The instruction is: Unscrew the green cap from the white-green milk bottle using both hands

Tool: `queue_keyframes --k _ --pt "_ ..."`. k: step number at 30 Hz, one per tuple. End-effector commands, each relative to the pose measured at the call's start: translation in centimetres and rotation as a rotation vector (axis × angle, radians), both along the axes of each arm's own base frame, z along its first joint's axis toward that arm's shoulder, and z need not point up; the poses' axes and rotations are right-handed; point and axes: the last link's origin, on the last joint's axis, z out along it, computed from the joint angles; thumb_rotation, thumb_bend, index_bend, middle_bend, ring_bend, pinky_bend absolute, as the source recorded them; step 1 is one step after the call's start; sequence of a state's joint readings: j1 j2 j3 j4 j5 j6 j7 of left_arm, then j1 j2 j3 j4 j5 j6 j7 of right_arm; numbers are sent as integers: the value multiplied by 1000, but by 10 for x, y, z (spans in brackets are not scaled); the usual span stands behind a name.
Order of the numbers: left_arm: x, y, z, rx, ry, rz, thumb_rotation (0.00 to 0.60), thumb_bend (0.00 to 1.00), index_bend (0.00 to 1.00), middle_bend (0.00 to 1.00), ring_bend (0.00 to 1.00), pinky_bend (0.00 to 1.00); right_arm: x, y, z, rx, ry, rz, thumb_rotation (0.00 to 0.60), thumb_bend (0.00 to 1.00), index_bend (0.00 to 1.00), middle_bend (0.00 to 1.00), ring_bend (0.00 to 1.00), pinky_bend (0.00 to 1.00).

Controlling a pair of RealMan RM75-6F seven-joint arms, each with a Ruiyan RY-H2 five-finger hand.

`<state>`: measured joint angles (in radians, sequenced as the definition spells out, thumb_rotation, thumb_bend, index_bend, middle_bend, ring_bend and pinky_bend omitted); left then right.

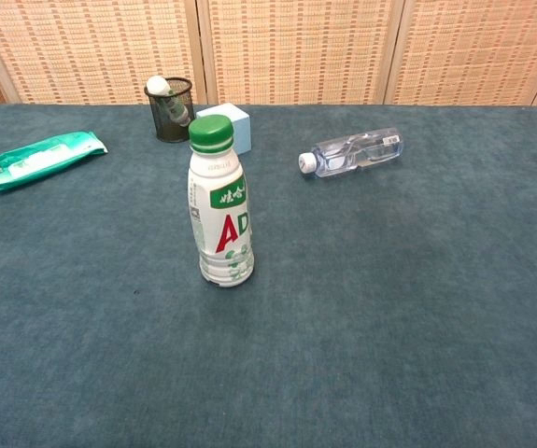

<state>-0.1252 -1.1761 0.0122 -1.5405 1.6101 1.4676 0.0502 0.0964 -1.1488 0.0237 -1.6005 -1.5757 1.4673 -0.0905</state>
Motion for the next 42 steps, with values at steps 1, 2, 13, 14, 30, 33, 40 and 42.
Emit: queue_keyframes --k 1,2,13,14,30,33,40,42 --pt "0 0 0 -1 -1 -2 600 390 0 0 0 18 0 0 -1 2 2 -1 600 234 0 0 0 0" --pt "1 0 0 -4 -5 -6 600 389 0 0 0 18 0 0 -1 5 3 -2 600 234 0 0 0 0" --pt "30 34 -78 -170 -490 -58 600 408 0 0 0 59 3 3 7 -34 -12 16 600 234 0 0 0 0" --pt "35 40 -89 -192 -559 -60 600 408 0 0 0 60 4 4 8 -38 -18 19 600 234 0 0 0 0" --pt "77 69 -162 -409 -995 75 600 351 0 0 0 1 5 8 11 -37 -48 36 600 234 0 0 0 0" --pt "86 87 -172 -387 -1058 102 600 343 0 0 0 0 7 10 9 10 -88 34 600 233 0 0 0 0" --pt "111 100 -183 -448 -1147 107 600 335 0 0 0 0 8 11 9 14 -91 28 600 233 0 0 0 0" --pt "118 104 -186 -461 -1154 98 600 334 0 0 0 0 7 11 9 17 -94 24 600 233 0 0 0 0"
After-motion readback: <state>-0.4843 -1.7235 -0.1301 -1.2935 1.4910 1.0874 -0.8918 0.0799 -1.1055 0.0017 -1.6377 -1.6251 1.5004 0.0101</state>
